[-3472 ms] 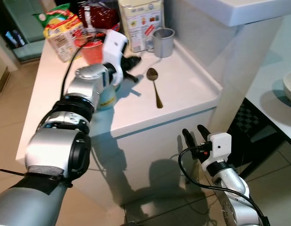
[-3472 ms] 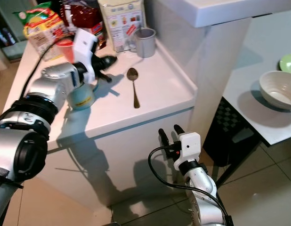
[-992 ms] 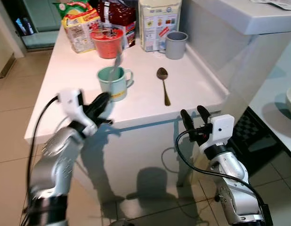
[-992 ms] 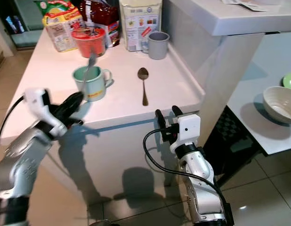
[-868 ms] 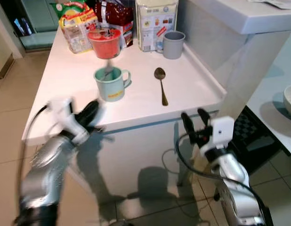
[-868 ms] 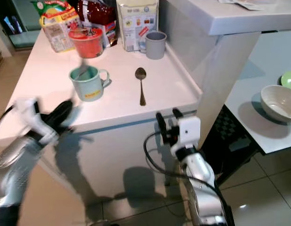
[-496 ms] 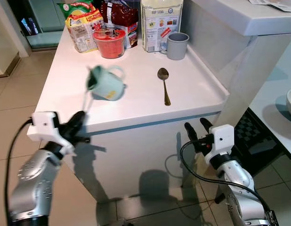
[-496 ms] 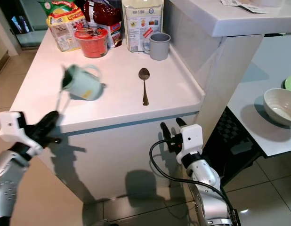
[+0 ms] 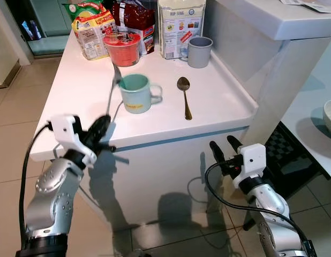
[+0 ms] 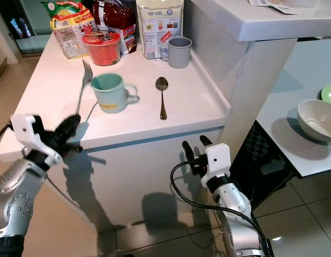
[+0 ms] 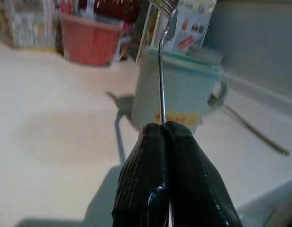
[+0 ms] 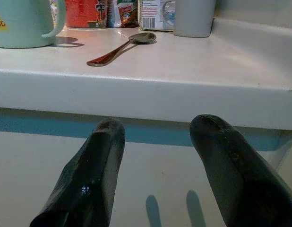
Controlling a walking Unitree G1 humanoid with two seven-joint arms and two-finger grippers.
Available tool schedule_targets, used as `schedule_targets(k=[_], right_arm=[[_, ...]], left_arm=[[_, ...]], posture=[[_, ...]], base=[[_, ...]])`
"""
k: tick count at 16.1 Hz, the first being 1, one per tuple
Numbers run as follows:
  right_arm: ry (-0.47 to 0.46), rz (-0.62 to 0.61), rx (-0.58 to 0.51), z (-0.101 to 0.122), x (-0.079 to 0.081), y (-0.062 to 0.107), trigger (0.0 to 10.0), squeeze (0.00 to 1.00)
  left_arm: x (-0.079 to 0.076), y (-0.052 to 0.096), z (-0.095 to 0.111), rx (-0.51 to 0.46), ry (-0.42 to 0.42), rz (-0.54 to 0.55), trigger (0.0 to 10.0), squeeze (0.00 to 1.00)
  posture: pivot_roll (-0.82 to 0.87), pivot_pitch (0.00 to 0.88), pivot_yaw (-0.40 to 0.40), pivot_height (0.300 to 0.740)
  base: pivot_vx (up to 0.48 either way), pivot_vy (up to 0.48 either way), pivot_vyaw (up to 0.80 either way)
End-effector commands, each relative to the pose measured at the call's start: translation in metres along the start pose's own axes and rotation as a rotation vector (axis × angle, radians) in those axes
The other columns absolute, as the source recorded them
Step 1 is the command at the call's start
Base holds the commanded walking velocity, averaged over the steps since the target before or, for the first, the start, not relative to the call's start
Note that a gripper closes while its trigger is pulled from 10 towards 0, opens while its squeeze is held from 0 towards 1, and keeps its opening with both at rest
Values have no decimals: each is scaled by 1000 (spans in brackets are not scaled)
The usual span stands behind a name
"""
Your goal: Setting the table
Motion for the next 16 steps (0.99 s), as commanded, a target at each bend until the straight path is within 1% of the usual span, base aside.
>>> schedule_targets(k=[1, 2, 3, 5, 9, 11, 16], right_arm=[[-4, -11, 12, -5, -4, 5, 10000, 0], [-4, -8, 13, -6, -4, 6, 10000, 0], [-5, -8, 12, -7, -4, 6, 10000, 0], [-12, -4, 6, -7, -2, 5, 10000, 0], [-16, 3, -6, -3, 1, 2, 10000, 0], [-22, 2, -13, 0, 2, 1, 10000, 0], [-22, 2, -13, 0, 2, 1, 10000, 0]], left_arm=[[-2, -4, 22, -75, -15, -1, 0, 0], [-2, -3, 27, -90, -31, -4, 0, 0], [0, -1, 25, -80, -31, 1, 0, 0], [2, 5, 14, -43, -46, 10, 0, 0], [3, 6, 4, -8, -45, 22, 0, 0], [0, 5, -1, 8, -40, 14, 941, 0], [0, 5, -1, 8, -40, 14, 941, 0]], posture=[[44, 0, 43, 740], [47, 0, 43, 740], [47, 0, 43, 740], [60, 0, 38, 740], [60, 0, 38, 740], [55, 0, 41, 740], [55, 0, 41, 740]], base=[[0, 0, 0], [0, 0, 0], [0, 0, 0], [0, 0, 0], [0, 0, 0], [0, 0, 0], [0, 0, 0]])
Point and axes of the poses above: a point about 5 cm out from each wrist's last joint towards the gripper, its own y axis pointing back from the gripper into the wrist, its own z axis along the axis of the wrist's last joint, x = y × z, the point moved 5 cm from there along -y, pointing out of the wrist towards the gripper, and after that the axes turned 4 degrees about -y, right-handed, at the moved point
